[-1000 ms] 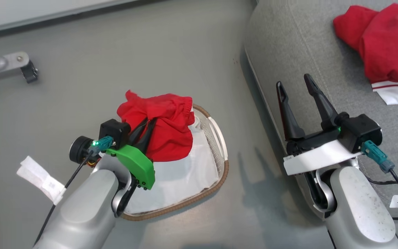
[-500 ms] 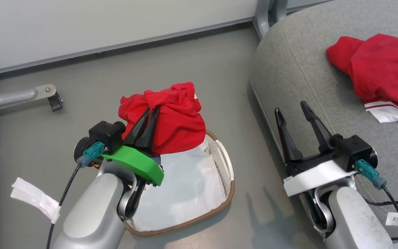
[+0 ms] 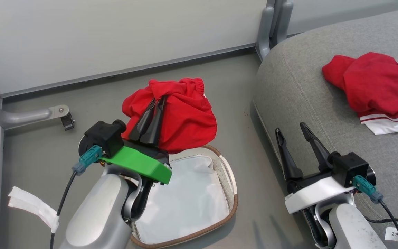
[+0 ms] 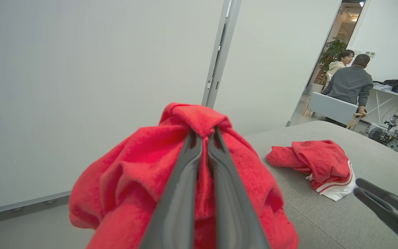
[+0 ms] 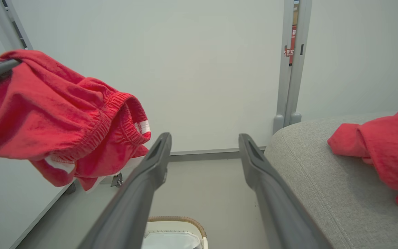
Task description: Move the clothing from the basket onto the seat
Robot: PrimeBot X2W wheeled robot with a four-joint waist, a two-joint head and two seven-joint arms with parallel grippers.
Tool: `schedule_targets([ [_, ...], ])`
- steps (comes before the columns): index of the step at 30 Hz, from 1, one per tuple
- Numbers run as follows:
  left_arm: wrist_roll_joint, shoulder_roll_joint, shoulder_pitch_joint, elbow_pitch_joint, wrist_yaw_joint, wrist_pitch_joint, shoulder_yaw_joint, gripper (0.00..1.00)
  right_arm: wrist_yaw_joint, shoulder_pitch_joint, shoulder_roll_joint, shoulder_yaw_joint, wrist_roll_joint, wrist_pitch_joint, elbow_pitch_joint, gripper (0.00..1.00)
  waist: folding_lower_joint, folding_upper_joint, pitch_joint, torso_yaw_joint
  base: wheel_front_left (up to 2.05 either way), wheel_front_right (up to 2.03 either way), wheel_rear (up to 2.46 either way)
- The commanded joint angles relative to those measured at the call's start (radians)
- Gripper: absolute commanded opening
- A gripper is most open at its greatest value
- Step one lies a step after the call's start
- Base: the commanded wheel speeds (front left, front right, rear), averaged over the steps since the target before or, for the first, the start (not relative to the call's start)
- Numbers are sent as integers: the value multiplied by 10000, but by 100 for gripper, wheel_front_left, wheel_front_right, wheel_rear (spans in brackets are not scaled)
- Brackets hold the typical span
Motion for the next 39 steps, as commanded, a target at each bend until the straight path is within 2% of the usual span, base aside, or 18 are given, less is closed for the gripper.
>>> schedule_targets([
  [1, 42, -32, 188, -109, -52, -3, 47, 0, -14, 163, -38, -19, 47, -18, 26, 100, 1, 0, -94, 26, 0, 0, 0],
  [7, 43, -50, 314, -289, -53, -4, -7, 0, -14, 108, -33, 337, -120, -18, -28, 100, 1, 0, -107, 65, 0, 0, 0],
  [14, 22, -110, 312, -262, -54, -3, -219, 0, -14, -1005, -36, 1953, -439, -18, 182, 100, 1, 0, -18, 219, 0, 0, 0],
  [19, -95, -186, 238, -192, -52, -3, -495, 0, -14, -2366, -39, 3255, -771, -17, 1093, 100, 1, 0, 36, 432, 0, 0, 0],
  [27, -309, -272, 82, -163, -53, -4, -1061, 0, -14, -3828, -38, 4679, -655, -12, 2797, 100, 1, 0, 89, 854, 0, 0, 0],
  [34, -619, -279, -17, -232, -53, -4, -1664, 0, -14, -4366, -36, 5278, -82, -12, 4010, 100, 1, 0, 17, 1242, 0, 0, 0],
  [39, -993, -283, -64, -228, -53, -4, -1983, 0, -14, -4601, -38, 5552, 214, -12, 4321, 100, 1, 0, -26, 1504, 0, 0, 0],
])
